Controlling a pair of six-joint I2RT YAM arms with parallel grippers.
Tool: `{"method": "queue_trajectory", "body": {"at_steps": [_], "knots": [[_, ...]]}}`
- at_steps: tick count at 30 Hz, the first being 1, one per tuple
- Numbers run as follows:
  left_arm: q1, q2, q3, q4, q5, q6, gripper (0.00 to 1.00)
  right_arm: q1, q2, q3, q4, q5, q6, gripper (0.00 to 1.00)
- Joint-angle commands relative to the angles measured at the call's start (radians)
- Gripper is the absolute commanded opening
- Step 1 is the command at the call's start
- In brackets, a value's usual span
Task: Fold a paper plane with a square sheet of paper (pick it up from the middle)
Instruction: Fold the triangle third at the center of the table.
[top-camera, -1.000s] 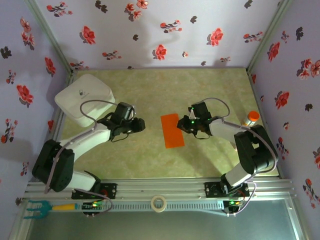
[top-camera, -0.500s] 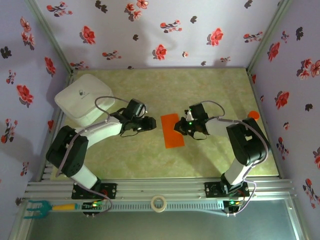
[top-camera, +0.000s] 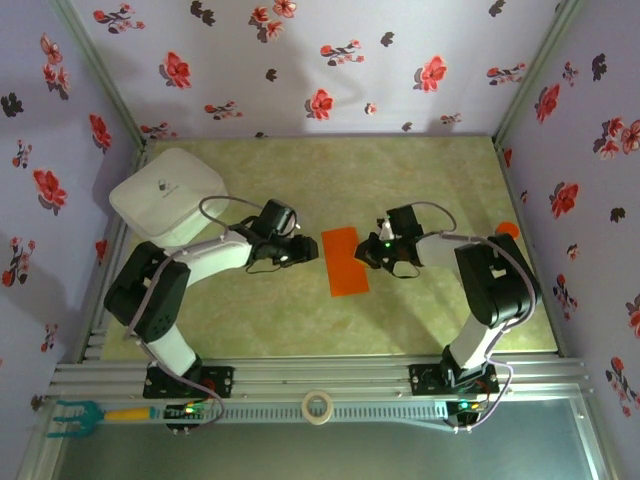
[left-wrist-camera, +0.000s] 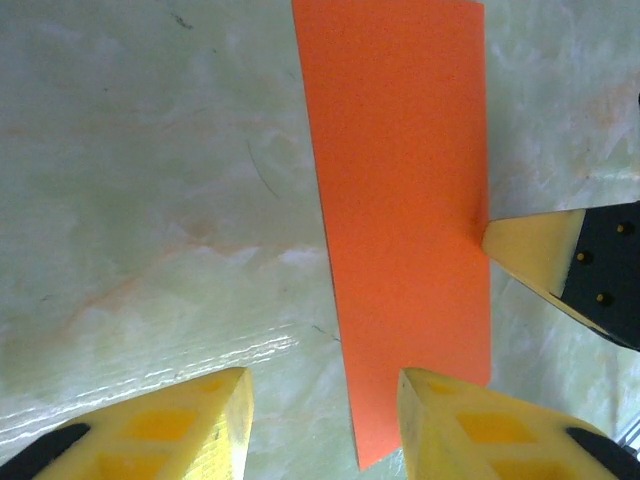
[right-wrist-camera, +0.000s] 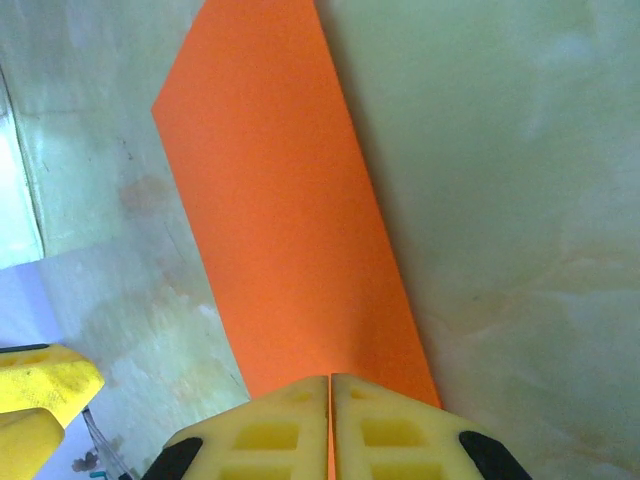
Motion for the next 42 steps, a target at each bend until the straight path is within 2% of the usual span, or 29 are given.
{"method": "queue_trajectory", "body": {"at_steps": [1,4,9,21,42], "knots": [[-0.015,0.040,0.043,0.016,0.042,-0.011,0.43,-0.008,-0.006,-0.002,-0.054,0.009,-0.037,0.10],[-0.022,0.067,0.058,0.018,0.057,-0.014,0.44,-0.009,0.024,-0.022,-0.050,0.016,-0.034,0.09],[-0.027,0.096,0.079,0.009,0.065,-0.018,0.45,-0.009,0.033,-0.093,0.056,0.003,0.041,0.09],[-0.029,0.163,0.104,0.035,0.083,-0.064,0.46,-0.008,0.049,-0.133,0.113,0.005,0.125,0.08],[-0.035,0.276,0.132,0.114,0.171,-0.119,0.37,-0.009,0.048,-0.142,0.105,0.023,0.123,0.08]]}}
